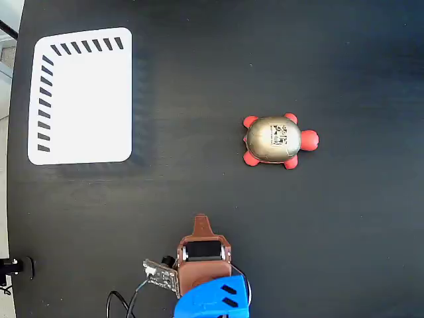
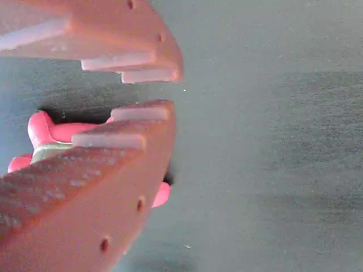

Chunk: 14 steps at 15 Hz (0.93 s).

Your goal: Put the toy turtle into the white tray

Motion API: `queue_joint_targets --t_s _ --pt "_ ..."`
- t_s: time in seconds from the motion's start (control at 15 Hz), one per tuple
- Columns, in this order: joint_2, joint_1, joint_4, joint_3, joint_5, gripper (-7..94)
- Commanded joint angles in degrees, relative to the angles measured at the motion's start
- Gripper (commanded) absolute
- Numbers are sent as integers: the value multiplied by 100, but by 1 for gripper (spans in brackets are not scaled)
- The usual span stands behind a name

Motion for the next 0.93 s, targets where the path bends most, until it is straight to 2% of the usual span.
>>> queue_joint_targets --t_s 0.0,0.2,0.4,0.53,0.87 --pt "0 -53 -26 -53 79 0" --pt "-158 -167 -123 -62 -18 0" --pt "-1644 -97 -800 -387 457 0" --pt "-2716 167 -1011 -1187 387 0" --pt "-5194 1046 -97 -4210 -334 0"
